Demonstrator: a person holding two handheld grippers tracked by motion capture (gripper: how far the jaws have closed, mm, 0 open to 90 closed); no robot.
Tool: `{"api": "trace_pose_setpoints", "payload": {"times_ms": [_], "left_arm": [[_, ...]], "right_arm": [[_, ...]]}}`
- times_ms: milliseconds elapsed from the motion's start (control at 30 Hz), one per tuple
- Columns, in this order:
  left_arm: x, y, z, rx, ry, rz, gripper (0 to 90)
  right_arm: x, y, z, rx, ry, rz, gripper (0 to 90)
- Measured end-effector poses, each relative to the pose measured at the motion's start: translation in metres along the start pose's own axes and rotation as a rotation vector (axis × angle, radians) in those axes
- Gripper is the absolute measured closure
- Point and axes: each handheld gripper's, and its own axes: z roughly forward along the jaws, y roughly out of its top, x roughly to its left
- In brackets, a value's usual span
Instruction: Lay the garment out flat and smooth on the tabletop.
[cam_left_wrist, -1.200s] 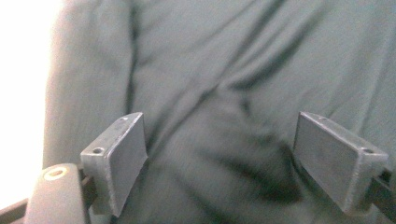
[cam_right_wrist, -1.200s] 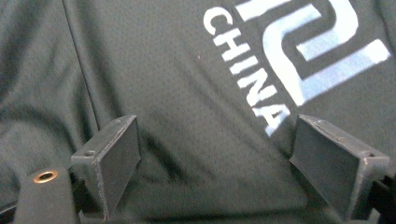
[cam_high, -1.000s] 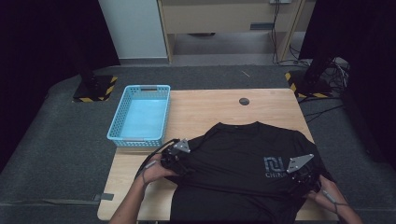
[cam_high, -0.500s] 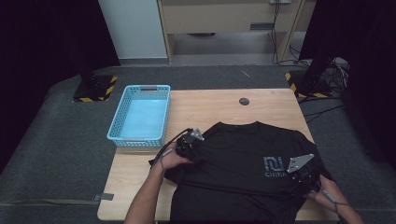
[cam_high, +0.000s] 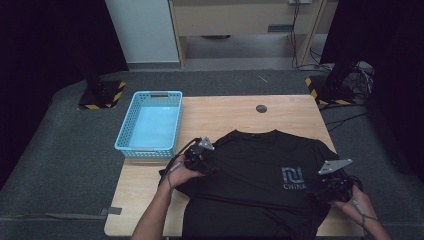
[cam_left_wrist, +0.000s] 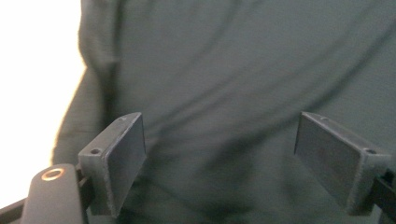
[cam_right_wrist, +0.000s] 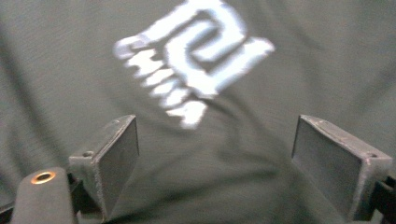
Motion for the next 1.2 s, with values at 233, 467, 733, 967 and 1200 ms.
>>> {"api": "trace_pose_setpoints", "payload": {"times_ms": [233, 467, 733, 967, 1200], "left_arm": [[-0.026, -0.017, 0.001, 0.008, 0.060, -0.020, 16.9], [-0.013, -0.036, 0.001, 0.029, 0.125, -0.134, 9.0], [0.019, -0.038, 0.001, 0.000, 0.155, -0.172, 6.9], [0.023, -0.031, 0.002, 0.009, 0.158, -0.179, 9.7], [0.008, -0.020, 0.007, -0.008, 0.147, -0.065, 11.8]], "right_arm": [[-0.022, -0.010, 0.005, 0.007, -0.114, 0.201, 13.8], [-0.028, -0.001, 0.019, 0.040, -0.133, 0.216, 8.2], [-0.048, 0.017, 0.032, 0.061, -0.092, 0.149, 5.1], [-0.055, 0.028, 0.037, 0.088, -0.085, 0.153, 6.5], [-0.047, 0.025, 0.034, 0.077, -0.092, 0.169, 7.9]]}}
